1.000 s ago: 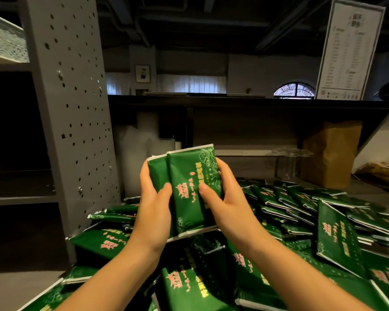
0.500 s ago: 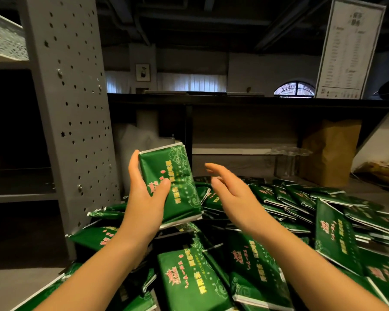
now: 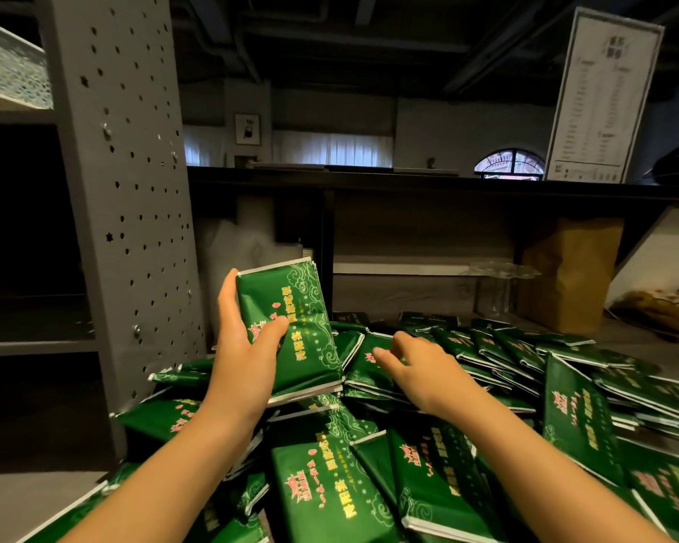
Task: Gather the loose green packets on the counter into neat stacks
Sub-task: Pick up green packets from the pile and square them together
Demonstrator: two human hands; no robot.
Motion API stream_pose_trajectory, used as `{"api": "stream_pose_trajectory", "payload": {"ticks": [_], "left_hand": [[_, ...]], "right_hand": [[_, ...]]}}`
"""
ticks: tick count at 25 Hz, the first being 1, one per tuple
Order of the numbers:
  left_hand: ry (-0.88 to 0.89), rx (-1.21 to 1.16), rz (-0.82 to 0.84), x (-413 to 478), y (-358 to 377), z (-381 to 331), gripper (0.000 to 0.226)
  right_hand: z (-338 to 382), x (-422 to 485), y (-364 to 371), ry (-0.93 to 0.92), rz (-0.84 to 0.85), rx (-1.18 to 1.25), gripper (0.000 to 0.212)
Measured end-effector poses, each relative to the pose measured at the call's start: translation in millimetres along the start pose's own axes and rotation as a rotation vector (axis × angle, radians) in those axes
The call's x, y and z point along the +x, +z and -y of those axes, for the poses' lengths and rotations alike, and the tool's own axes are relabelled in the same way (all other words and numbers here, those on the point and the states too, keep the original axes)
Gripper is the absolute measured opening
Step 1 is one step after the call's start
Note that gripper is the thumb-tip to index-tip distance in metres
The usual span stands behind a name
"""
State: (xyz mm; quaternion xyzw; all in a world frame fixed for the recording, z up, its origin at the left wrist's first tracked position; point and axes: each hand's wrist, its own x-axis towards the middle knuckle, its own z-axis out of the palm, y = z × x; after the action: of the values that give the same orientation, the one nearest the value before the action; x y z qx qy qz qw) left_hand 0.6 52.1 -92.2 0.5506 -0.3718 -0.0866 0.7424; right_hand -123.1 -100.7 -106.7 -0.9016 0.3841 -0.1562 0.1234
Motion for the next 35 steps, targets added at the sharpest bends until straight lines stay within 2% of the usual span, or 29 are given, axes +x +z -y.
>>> {"api": "stream_pose_trajectory", "payload": {"ticks": [4, 7, 8, 10, 13, 15, 18, 21, 27, 31, 35], "left_hand": [[0.005, 0.017, 0.013, -2.6, 1.9, -0.3, 0.067], [0.013, 0.034, 0.023, -2.9, 3.1, -1.1, 0.069], [0.014, 0.040, 0.030, -3.4, 3.7, -1.4, 0.070], [0.002, 0.049, 0.041, -4.4, 4.2, -2.2, 0.070], [-0.030, 0.028, 0.035, -4.4, 3.3, -2.9, 0.068], [-0.062, 0.007, 0.028, -4.0, 2.9, -2.3, 0.068], [-0.070, -0.005, 0.049, -6.0, 4.7, -3.9, 0.067], [-0.061, -0.042, 0.068, -9.5, 9.4, -6.8, 0.061], [-0.070, -0.129, 0.120, -14.9, 14.0, -2.7, 0.040], [-0.031, -0.090, 0.180, -16.1, 16.4, 2.6, 0.062], [0.054, 0.007, 0.145, -13.9, 16.3, 6.4, 0.068]], "right_hand": [[-0.1, -2.3, -0.3, 0.010, -0.021, 0.072, 0.040], [1.3, -3.9, -10.6, -0.015, -0.087, 0.253, 0.074], [2.6, -4.4, -13.5, -0.021, -0.130, 0.308, 0.079], [3.7, -5.5, -16.9, -0.079, -0.287, 0.474, 0.072], [8.7, -11.2, -25.3, -0.207, -0.520, 0.903, 0.059], [17.0, -15.8, -30.0, -0.251, -0.554, 1.136, 0.056], [34.2, -24.1, -26.6, -0.270, -0.427, 1.303, 0.055], [47.1, -33.4, -18.0, -0.345, -0.327, 1.253, 0.058], [56.6, -40.3, 8.3, -0.384, -0.299, 1.060, 0.059], [61.5, -43.2, 16.6, -0.403, -0.306, 0.952, 0.059], [58.5, -38.8, 10.9, -0.489, -0.244, 0.851, 0.052]]}}
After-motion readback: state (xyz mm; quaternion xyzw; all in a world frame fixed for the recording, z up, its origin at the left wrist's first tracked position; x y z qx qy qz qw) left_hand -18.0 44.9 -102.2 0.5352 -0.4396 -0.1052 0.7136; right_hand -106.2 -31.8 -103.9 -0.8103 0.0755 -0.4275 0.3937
